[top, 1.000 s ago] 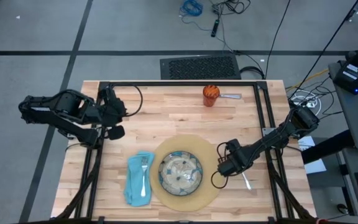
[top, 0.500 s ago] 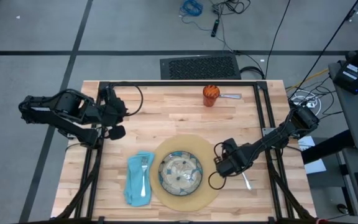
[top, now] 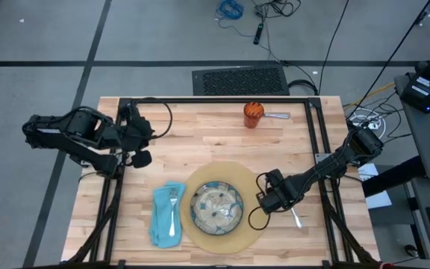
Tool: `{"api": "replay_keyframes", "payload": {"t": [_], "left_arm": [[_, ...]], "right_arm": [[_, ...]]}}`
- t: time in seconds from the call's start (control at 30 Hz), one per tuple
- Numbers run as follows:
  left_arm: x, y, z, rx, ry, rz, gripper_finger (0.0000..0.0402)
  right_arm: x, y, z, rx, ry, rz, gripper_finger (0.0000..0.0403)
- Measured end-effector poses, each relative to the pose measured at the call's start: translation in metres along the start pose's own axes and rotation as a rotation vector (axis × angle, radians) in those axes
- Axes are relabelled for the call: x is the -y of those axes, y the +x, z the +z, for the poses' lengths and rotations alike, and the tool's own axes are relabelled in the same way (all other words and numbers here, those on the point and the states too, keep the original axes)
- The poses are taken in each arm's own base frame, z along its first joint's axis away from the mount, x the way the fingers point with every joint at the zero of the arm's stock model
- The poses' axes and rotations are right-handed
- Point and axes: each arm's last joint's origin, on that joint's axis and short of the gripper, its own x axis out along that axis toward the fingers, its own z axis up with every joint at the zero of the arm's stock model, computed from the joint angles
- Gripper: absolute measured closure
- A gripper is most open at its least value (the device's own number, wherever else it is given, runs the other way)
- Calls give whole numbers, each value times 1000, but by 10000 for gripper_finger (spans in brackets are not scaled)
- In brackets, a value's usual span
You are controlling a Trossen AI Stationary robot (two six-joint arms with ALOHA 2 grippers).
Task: Set table place
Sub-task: Move the silver spoon to the right side of the brown mat
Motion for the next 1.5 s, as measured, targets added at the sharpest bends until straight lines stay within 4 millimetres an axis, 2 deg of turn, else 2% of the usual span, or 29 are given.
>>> {"api": "replay_keyframes", "payload": {"t": [0.4, 0.83, 1.1, 1.5], "left_arm": [[0, 0, 0, -1, -1, 0, 346], [0, 0, 0, -2, -1, -4, 346], [0, 0, 0, -4, -4, -11, 346], [1, 0, 0, -10, -24, -26, 346]], "right_arm": [[9, 17, -5, -66, 41, -20, 296], [11, 17, -6, -86, 28, -48, 296], [5, 18, -4, -73, 21, 13, 296], [13, 17, -3, -96, 15, -73, 296]]}}
